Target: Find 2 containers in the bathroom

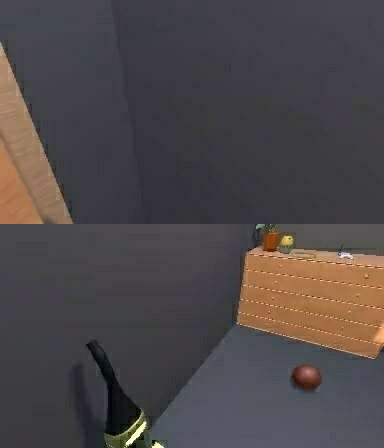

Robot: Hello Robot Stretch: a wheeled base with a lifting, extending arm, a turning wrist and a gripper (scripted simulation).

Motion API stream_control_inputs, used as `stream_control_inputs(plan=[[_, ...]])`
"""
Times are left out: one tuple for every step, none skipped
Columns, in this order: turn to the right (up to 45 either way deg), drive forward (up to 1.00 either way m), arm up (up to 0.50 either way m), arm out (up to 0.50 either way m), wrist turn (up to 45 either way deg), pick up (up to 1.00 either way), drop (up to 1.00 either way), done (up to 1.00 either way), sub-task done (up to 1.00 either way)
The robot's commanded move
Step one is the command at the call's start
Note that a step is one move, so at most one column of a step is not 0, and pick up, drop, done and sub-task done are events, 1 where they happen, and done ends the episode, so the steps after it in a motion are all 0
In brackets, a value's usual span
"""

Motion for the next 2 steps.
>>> stream_control_inputs(plan=[[-45.0,0.00,0.00,0.00,0.0,0.00,0.00,0.00,0.00],[-27.0,0.00,0.00,0.00,0.0,0.00,0.00,0.00,0.00]])
